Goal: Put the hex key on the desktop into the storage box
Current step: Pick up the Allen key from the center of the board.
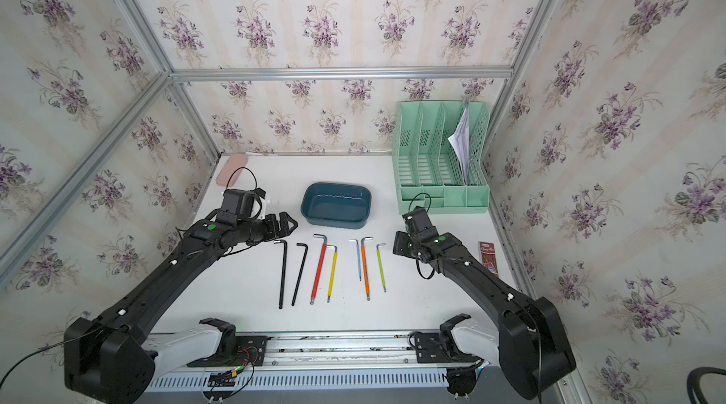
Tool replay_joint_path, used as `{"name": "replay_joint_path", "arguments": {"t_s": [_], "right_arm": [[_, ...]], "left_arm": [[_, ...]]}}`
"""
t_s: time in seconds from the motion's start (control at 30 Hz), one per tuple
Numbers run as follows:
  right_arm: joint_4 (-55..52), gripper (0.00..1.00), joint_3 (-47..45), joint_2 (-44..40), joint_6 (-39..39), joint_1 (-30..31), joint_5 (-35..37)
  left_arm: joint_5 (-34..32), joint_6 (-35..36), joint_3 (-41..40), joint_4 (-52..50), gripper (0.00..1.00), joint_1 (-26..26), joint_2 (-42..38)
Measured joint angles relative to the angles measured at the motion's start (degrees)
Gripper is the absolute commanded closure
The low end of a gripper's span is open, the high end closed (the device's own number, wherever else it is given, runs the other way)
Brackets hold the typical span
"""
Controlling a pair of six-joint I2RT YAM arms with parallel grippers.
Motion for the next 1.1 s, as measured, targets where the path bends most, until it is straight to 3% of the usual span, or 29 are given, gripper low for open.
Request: {"name": "replay_joint_path", "arguments": {"t_s": [0.2, 0.43, 1.1], "right_arm": [[-1.1, 0.4, 3.2, 6.2, 1.6, 8.1, 1.8], [-3.6, 0.41, 5.7, 12.2, 3.3, 13.4, 4.4], [-3.3, 0.44, 7.7, 22.1, 3.7, 16.1, 3.1]], "left_arm": [[-3.2, 0.9, -0.8, -0.6, 0.01, 0.0, -0.9], [-5.3, 1.7, 1.0, -1.2, 0.01, 0.0, 2.1], [-10.0, 3.3, 1.4, 1.6, 0.01, 0.1, 3.6]]}}
